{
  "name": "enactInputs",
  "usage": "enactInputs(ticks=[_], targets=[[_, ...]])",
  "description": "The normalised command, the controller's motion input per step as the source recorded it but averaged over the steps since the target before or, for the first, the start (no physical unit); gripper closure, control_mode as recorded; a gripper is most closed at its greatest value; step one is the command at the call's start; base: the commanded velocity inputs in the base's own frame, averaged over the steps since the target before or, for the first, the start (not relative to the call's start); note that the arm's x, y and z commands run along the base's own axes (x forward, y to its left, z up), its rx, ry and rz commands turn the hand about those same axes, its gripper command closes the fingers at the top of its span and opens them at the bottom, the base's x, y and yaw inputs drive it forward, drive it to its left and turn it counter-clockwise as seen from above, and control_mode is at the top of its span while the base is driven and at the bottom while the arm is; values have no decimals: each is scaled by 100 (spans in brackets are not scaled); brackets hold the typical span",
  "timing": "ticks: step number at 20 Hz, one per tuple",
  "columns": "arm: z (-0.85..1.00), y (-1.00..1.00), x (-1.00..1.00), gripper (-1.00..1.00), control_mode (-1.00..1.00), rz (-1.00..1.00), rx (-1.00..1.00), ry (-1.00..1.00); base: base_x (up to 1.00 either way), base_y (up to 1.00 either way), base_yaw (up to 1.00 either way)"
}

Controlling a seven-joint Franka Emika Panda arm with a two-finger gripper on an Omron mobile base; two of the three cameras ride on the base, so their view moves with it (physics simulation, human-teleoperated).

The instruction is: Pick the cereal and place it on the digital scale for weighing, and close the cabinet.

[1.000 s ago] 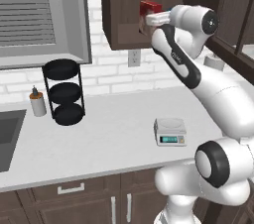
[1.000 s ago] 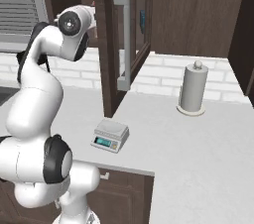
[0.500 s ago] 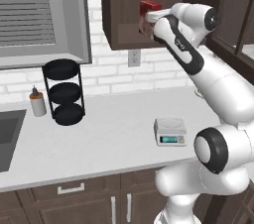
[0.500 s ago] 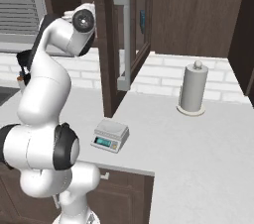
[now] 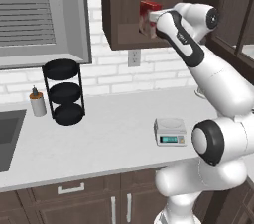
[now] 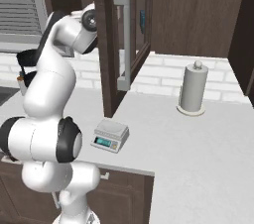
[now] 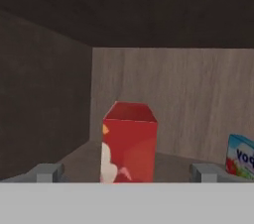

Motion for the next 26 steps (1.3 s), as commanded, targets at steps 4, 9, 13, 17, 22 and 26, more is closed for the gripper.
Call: enactInputs(ticks=[4, 9, 13, 17, 22, 26], targets=[[0, 0, 27, -100, -100, 0, 0, 2, 0, 0, 0], [0, 10, 24, -100, -100, 0, 0, 0, 0, 0, 0], [0, 5, 27, -100, -100, 0, 0, 2, 0, 0, 0], [-1, 0, 25, -100, -100, 0, 0, 2, 0, 0, 0], [-13, 20, 17, -100, -100, 0, -2, 0, 0, 0, 0], [-13, 26, 13, 100, -100, 0, -3, 0, 0, 0, 0]])
